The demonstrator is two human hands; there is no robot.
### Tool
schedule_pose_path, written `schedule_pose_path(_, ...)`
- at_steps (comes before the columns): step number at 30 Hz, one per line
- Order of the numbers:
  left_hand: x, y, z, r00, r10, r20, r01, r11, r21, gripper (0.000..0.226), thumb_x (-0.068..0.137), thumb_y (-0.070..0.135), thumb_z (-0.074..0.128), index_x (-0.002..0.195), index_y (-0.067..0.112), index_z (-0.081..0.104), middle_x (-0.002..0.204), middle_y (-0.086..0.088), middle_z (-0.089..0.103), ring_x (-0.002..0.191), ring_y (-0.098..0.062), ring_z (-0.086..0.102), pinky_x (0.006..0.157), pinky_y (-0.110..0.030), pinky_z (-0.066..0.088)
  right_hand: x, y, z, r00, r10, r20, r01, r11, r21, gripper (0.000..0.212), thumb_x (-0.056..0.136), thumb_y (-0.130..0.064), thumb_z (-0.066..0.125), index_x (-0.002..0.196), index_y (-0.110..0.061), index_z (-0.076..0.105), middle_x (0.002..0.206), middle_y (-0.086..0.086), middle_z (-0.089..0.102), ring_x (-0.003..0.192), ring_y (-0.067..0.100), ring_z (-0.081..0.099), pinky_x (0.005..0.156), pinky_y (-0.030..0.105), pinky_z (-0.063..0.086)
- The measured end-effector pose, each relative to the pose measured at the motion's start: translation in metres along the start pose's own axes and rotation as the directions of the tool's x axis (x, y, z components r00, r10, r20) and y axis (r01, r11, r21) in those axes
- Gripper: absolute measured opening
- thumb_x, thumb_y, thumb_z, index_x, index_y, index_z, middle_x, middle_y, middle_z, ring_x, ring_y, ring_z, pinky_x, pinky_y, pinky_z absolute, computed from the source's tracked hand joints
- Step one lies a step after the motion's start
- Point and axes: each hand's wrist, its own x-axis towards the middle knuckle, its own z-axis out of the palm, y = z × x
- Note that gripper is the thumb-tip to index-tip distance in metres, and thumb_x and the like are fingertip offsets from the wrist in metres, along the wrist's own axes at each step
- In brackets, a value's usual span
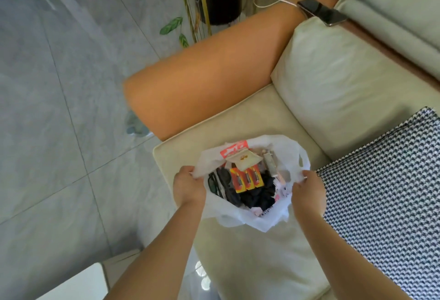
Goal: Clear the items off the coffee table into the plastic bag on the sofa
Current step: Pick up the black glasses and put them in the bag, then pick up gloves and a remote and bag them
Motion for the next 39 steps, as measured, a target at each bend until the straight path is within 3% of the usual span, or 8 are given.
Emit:
schedule_pose_path(8, -0.025, -0.050, 0.005, 0.981, -0.072, 0.181, 0.048, 0.990, 0.133, 0.061, 0.088, 0.002, 0.053, 0.143, 0.020, 0.035, 0.129, -0.015, 0.041, 0.114, -0.034, 0.052, 0.099, -0.044, 0.046, -0.027, 0.018, -0.003, 0.994, -0.072, 0.082, 0.072, 0.997, 0.004, 0.054, 0.085, 0.001, 0.056, 0.136, -0.008, 0.040, 0.134, 0.018, 0.040, 0.115, 0.034, 0.047, 0.090, 0.044, 0.045)
schedule_pose_path(13, -0.044, -0.062, -0.013, 0.975, -0.061, 0.214, 0.057, 0.998, 0.024, 0.066, 0.087, 0.008, 0.060, 0.146, 0.019, 0.031, 0.138, -0.014, 0.038, 0.119, -0.033, 0.051, 0.100, -0.042, 0.046, -0.048, 0.019, -0.005, 0.988, -0.137, 0.065, 0.141, 0.989, -0.049, 0.060, 0.085, -0.006, 0.061, 0.140, -0.007, 0.036, 0.140, 0.019, 0.037, 0.127, 0.034, 0.038, 0.102, 0.045, 0.038)
schedule_pose_path(16, -0.062, -0.070, -0.033, 0.968, -0.052, 0.247, 0.060, 0.998, -0.023, 0.065, 0.089, 0.013, 0.059, 0.146, 0.016, 0.029, 0.131, -0.016, 0.053, 0.115, -0.032, 0.056, 0.098, -0.040, 0.047, -0.079, 0.011, -0.001, 0.975, -0.194, 0.104, 0.198, 0.980, -0.027, 0.053, 0.087, -0.006, 0.057, 0.137, -0.007, 0.040, 0.136, 0.019, 0.043, 0.123, 0.034, 0.043, 0.100, 0.042, 0.040)
schedule_pose_path(19, -0.084, -0.091, -0.052, 0.944, -0.053, 0.325, 0.046, 0.999, 0.028, 0.060, 0.091, 0.022, 0.054, 0.145, 0.018, 0.028, 0.118, -0.015, 0.064, 0.107, -0.030, 0.061, 0.092, -0.040, 0.050, -0.123, 0.005, 0.008, 0.944, -0.251, 0.213, 0.260, 0.965, -0.013, 0.042, 0.091, -0.008, 0.051, 0.132, -0.011, 0.046, 0.126, 0.011, 0.054, 0.111, 0.030, 0.054, 0.086, 0.034, 0.045)
schedule_pose_path(24, -0.124, -0.147, -0.087, 0.930, -0.036, 0.366, -0.004, 0.994, 0.107, 0.042, 0.089, 0.032, 0.055, 0.130, 0.025, 0.050, 0.123, -0.004, 0.062, 0.107, -0.023, 0.061, 0.093, -0.032, 0.049, -0.202, 0.011, 0.036, 0.864, -0.321, 0.388, 0.389, 0.915, -0.110, 0.032, 0.090, -0.011, 0.047, 0.121, -0.011, 0.055, 0.115, 0.011, 0.062, 0.105, 0.028, 0.058, 0.084, 0.029, 0.043)
schedule_pose_path(29, -0.176, -0.213, -0.130, 0.947, -0.019, 0.322, -0.041, 0.983, 0.179, 0.035, 0.089, 0.040, 0.051, 0.120, 0.027, 0.058, 0.125, 0.004, 0.061, 0.114, -0.019, 0.058, 0.095, -0.025, 0.045, -0.281, 0.021, 0.056, 0.742, -0.389, 0.547, 0.606, 0.738, -0.297, 0.018, 0.093, -0.019, 0.040, 0.101, -0.014, 0.056, 0.108, 0.008, 0.063, 0.103, 0.026, 0.058, 0.075, 0.029, 0.039)
schedule_pose_path(33, -0.209, -0.270, -0.155, 0.954, -0.079, 0.289, 0.024, 0.982, 0.189, 0.034, 0.089, 0.045, 0.047, 0.118, 0.030, 0.058, 0.124, 0.004, 0.062, 0.111, -0.019, 0.060, 0.094, -0.027, 0.047, -0.336, 0.035, 0.077, 0.636, -0.451, 0.626, 0.729, 0.618, -0.295, 0.019, 0.093, -0.024, 0.042, 0.100, -0.017, 0.059, 0.109, 0.005, 0.063, 0.104, 0.025, 0.058, 0.084, 0.029, 0.043)
schedule_pose_path(39, -0.249, -0.340, -0.169, 0.963, -0.195, 0.189, 0.163, 0.972, 0.171, 0.036, 0.091, 0.046, 0.044, 0.118, 0.028, 0.060, 0.126, 0.000, 0.061, 0.118, -0.022, 0.056, 0.095, -0.029, 0.044, -0.393, 0.062, 0.118, 0.458, -0.486, 0.745, 0.875, 0.394, -0.281, 0.024, 0.093, -0.028, 0.043, 0.105, -0.014, 0.059, 0.109, 0.010, 0.065, 0.105, 0.026, 0.061, 0.084, 0.031, 0.046)
